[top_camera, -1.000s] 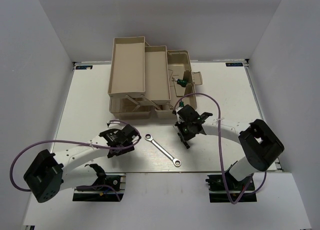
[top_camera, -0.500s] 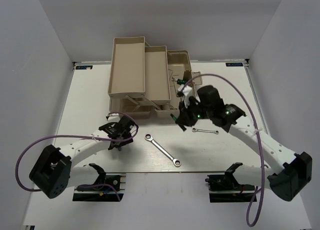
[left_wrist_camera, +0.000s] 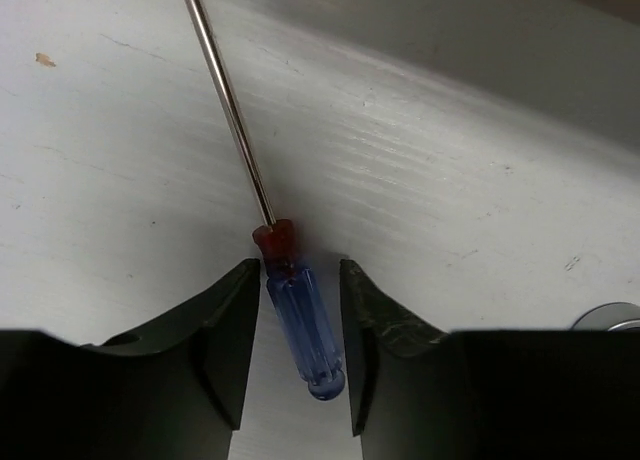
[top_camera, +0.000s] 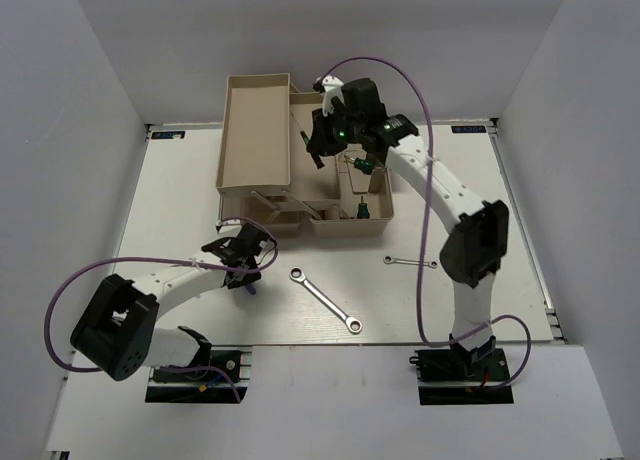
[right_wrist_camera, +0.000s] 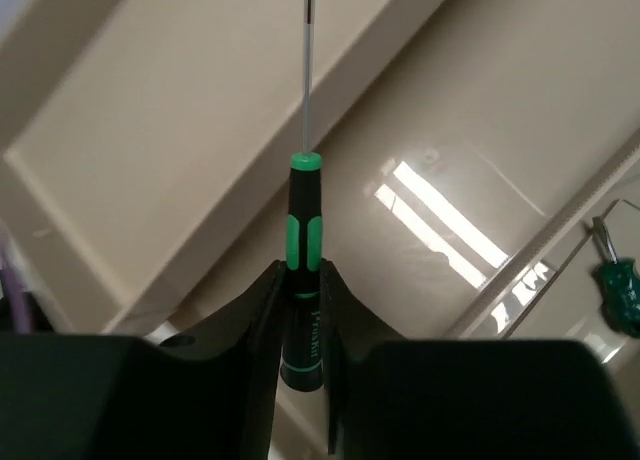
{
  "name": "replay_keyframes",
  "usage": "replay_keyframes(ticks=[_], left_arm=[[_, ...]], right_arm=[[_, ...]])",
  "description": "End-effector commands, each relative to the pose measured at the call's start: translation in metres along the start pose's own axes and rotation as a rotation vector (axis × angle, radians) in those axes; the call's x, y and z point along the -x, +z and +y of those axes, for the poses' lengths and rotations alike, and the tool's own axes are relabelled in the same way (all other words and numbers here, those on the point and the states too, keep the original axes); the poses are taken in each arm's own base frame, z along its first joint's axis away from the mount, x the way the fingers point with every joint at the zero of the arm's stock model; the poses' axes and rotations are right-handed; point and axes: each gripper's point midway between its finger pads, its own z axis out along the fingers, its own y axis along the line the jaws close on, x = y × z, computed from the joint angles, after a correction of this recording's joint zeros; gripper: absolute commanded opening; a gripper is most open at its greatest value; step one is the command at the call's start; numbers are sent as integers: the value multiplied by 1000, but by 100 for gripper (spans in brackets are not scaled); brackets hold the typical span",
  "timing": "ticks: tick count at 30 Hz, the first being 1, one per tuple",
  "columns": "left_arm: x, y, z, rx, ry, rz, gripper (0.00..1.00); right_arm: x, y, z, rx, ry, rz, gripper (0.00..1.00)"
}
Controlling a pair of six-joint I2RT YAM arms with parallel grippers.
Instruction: Sort the tools into containers
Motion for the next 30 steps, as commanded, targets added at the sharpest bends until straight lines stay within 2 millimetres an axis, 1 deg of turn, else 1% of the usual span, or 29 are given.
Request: replay_keyframes(ticks=[1, 3, 4, 5, 6, 7, 8, 9, 10, 11, 12, 13, 14, 15, 16, 17, 18, 19, 20, 21, 22, 23, 24, 25, 26, 28, 29, 30], left_arm=[[-16, 4, 12, 26, 29, 55, 43], [-20, 3, 15, 18, 27, 60, 40], [-20, 3, 15, 18, 18, 60, 37], [-23, 3, 17, 19, 19, 61, 33], [-27, 3, 19, 19, 22, 73, 30], [-27, 3, 19, 19, 22, 73, 26], [-28, 3, 21, 26, 26, 80, 22], [-28, 1, 19, 14, 22, 81, 16], [-29, 0, 21, 17, 24, 84, 13], [-27, -2, 20, 11, 21, 78, 9], [-28, -4, 23, 14, 31, 81, 3], [-26, -8, 23, 15, 32, 82, 0], [-27, -11, 26, 17, 33, 84, 0], [-18, -21, 18, -22, 27, 55, 0], [-15, -28, 16, -37, 29, 45, 0], [-12, -38, 16, -46, 19, 51, 0], [-6, -46, 16, -61, 11, 38, 0], [4, -63, 12, -115, -15, 3, 0], [14, -81, 11, -139, -27, -13, 0], [22, -95, 11, -165, -42, -37, 0], [32, -108, 12, -182, -57, -69, 0], [51, -134, 14, -219, -88, -127, 0], [59, -147, 14, -241, -100, -146, 0], [69, -158, 15, -249, -76, -177, 0], [90, -183, 12, -299, -95, -240, 0], [108, -204, 10, -324, -84, -288, 0], [127, -225, 9, -348, -70, -350, 0], [142, -236, 5, -369, -71, -395, 0]], right_arm=[[-3, 11, -7, -9, 52, 45, 26], [-17, 24, -15, -23, 51, 75, 33], [-22, 25, -19, -31, 52, 84, 39], [-22, 25, -19, -29, 39, 85, 52], [-24, 25, -21, -35, 43, 87, 59], [-26, 22, -20, -16, 46, 92, 64], [-26, 19, -20, -18, 44, 93, 71], [-25, 17, -23, -22, 48, 86, 72], [-25, 8, -20, -11, 51, 83, 72], [-26, 4, -19, -10, 55, 83, 72], [-24, -5, -22, -15, 62, 75, 74], [-20, -14, -20, -15, 62, 59, 74], [-20, -23, -19, -15, 69, 55, 74], [-26, -27, -28, -32, 95, 61, 74], [-28, -31, -32, -39, 101, 61, 74], [-33, -43, -35, -46, 115, 64, 76], [-37, -49, -43, -58, 128, 66, 79], [-43, -52, -43, -51, 104, 82, 85], [-50, -64, -42, -39, 101, 97, 89], [-57, -69, -48, -40, 71, 111, 90], [-54, -78, -50, -32, 33, 98, 84], [-66, -84, -51, -26, 17, 113, 69], [-80, -88, -59, -28, 31, 129, 48], [-89, -91, -62, -27, 25, 137, 5], [-93, -94, -64, -34, 21, 141, 0], [-109, -98, -72, -43, 52, 170, 0], [-112, -101, -74, -46, 56, 175, 0], [-119, -103, -75, -39, 75, 185, 0]])
